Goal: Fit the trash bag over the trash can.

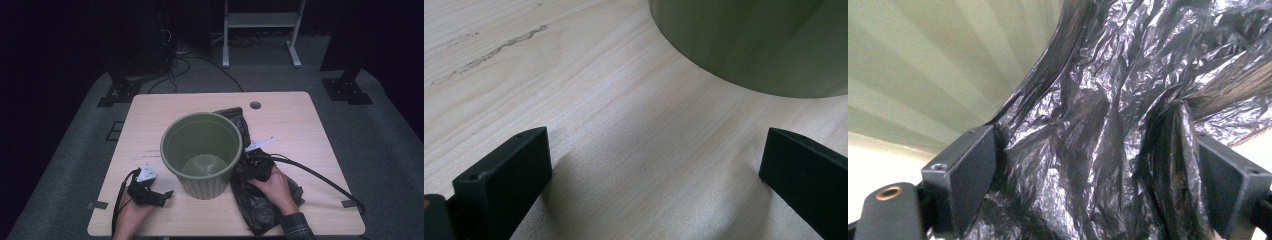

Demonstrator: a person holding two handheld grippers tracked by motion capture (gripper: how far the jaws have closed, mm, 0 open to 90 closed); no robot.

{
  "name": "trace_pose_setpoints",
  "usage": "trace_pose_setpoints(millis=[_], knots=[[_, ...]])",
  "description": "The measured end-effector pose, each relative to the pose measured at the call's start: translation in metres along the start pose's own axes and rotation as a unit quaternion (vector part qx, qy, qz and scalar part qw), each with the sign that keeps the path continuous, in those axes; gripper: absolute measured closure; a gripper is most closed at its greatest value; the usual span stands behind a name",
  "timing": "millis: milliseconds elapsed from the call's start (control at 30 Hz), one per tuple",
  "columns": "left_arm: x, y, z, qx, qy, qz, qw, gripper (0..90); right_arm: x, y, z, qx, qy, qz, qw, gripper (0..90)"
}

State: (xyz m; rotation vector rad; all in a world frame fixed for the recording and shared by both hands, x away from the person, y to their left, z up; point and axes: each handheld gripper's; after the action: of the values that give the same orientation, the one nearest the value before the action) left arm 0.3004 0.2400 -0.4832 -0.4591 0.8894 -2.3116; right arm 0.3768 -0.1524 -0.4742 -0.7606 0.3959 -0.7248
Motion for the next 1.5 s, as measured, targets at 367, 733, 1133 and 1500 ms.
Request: trace_pose_setpoints(millis=[367, 733, 1133, 1500], knots=[[0.0, 0.0, 0.0, 0.0, 0.001, -0.001, 1.0, 0.0, -0.019, 0.0, -0.004, 0.011, -0.06, -0.064, 0.9961, 31.7], [0.0, 0.0, 0.0, 0.0, 0.001, -0.001, 1.0, 0.0, -0.018, -0.004, -0.006, 0.024, -0.062, -0.036, 0.9971, 86.3], [0.0, 0.0, 0.0, 0.0, 0.001, -0.001, 1.0, 0.0, -0.005, -0.038, -0.011, 0.035, -0.062, 0.034, 0.9969, 89.4], [0.0, 0.0, 0.0, 0.0, 0.001, -0.001, 1.0, 0.0, 0.002, -0.095, 0.003, 0.048, -0.077, 0.092, 0.9916, 89.4]])
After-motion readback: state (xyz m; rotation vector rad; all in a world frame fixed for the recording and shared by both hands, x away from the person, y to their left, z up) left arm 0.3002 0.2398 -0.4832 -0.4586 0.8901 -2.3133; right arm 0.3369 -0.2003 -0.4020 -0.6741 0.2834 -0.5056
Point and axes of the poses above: each handheld gripper's, and its own axes: y roughly forward along the jaws, z roughly out of its top, x roughly to its right, and after that the axes turned 9 degrees about -z, right-handed
